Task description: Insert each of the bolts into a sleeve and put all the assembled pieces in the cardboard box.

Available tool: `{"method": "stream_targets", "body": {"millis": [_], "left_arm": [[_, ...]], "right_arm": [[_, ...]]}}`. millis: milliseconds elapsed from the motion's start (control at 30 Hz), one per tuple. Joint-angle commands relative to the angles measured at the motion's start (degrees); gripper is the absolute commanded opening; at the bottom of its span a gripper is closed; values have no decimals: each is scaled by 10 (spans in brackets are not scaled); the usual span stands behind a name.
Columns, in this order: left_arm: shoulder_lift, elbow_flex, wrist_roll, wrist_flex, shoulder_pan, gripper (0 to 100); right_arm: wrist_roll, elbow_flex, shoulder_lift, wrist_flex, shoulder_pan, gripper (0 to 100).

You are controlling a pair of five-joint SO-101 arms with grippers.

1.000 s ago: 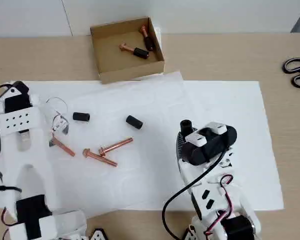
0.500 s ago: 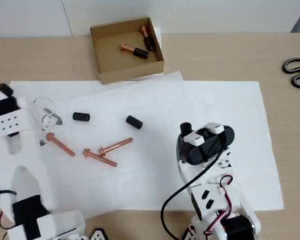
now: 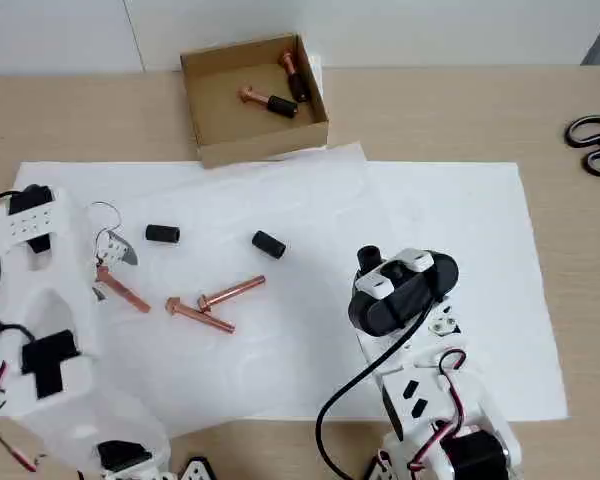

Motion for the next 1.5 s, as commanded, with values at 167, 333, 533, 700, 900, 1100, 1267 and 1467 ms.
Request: {"method": "stream_targets", "body": {"millis": [167,333,533,700,900,1100,1267,1467], "left_arm": [[85,-58,0,-6,5,250],[127,-76,0,4,20,169],[107,-129,4,84,61,2],[76,-190,20,154,87,6],[20,-274,20,170,91,6],[-127,-309,19,172,153,6],[-274,-308,18,172,254,6],[-413,-287,19,170,353,6]], "right_arm": [[4,-3,-4,1,7,3],[4,-3,-4,1,7,3],[5,-3,-4,1,21,3],[4,-3,-4,2,48,3],[3,-3,-4,2,49,3],[2,-3,-4,1,47,3],[3,-3,-4,-17,20,3],[4,-3,-4,-21,-38,3]]}}
